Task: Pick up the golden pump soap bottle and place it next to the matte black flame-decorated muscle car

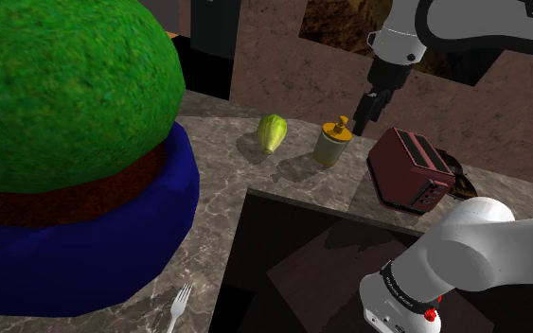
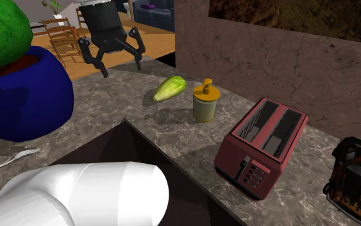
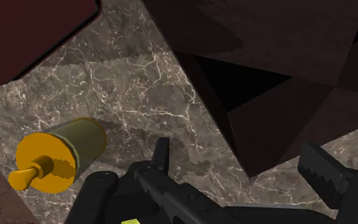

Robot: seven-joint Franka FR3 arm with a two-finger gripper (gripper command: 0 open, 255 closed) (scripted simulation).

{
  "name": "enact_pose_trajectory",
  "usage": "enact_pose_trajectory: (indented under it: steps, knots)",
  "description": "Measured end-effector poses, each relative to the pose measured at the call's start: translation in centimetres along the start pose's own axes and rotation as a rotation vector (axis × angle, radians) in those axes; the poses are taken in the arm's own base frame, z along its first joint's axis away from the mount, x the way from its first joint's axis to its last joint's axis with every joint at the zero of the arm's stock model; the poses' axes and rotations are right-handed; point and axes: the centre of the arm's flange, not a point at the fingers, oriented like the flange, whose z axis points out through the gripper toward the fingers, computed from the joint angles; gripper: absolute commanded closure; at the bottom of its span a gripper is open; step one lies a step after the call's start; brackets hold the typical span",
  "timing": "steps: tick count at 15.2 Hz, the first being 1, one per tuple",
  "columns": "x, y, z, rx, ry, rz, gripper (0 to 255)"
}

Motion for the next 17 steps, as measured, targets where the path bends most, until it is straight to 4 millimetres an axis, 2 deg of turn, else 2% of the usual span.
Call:
enact_pose_trajectory:
  steps: [2,5,17]
  knots:
    - [0.2,0.6,0.3,-0.001,0.001,0.001,0]
    - [1.5,3.1,1.6,-0.005,0.008,0.004,0]
    - [7.4,15.2,8.8,-0.025,0.043,0.017,0]
